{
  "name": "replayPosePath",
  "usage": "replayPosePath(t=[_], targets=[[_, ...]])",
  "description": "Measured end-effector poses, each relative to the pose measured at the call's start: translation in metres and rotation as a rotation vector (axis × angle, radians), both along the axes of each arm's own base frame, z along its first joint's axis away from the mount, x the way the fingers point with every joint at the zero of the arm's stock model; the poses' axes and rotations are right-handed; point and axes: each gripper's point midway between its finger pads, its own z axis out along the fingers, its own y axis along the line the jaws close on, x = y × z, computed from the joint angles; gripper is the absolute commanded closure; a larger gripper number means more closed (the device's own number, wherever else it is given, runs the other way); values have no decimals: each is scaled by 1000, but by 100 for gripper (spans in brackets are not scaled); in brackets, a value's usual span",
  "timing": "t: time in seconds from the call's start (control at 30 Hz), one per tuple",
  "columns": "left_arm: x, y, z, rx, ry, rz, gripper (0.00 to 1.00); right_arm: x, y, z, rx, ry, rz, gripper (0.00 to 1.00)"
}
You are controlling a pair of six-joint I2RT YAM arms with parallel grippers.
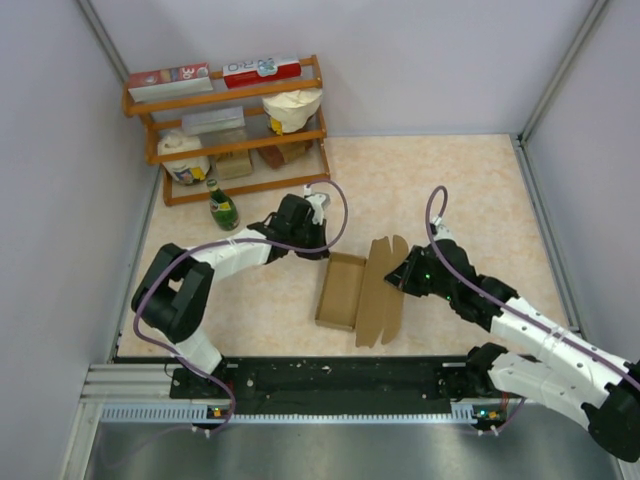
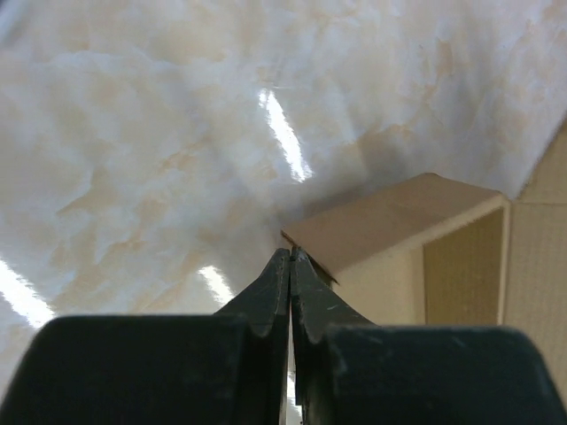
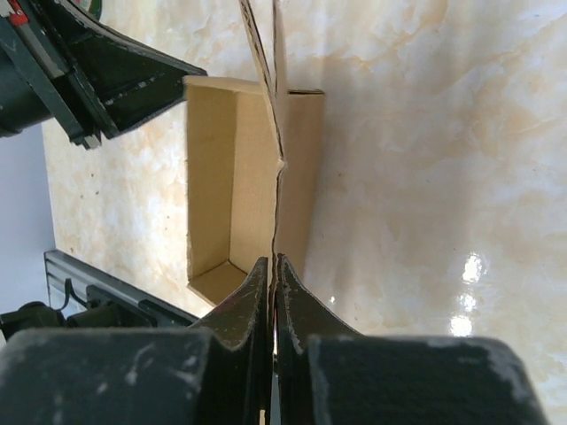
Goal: Fold the paper box
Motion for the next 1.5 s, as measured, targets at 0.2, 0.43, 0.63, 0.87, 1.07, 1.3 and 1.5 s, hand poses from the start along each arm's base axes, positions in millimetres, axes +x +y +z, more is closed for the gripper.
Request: replayPosePath(t=[0.2,0.43,0.63,0.87,1.07,1.3,1.5], targets=[[29,37,1,7,6,131,71,-1,-9,-1,-34,-14,-20,100],[73,50,30,0,-72,206,42,-1,-16,-6,-71,-11,-34,100],[99,44,22,26,-77,225,36,-2,-26,-7,-119,-8,-50,100],[122,43,10,85,-78,223,32,-5,-33,-10,-153,-6,-54,100],[138,38,1,108,-73,220,27,-5,-34,-9,-153,-8,-56,100],[146,42,-16,157,-14,268,8,-5,-35,-5,-142,-22,-59,100],[145,50,-21,189,23,343,7,-5,-35,-5,-144,-23,-61,100]])
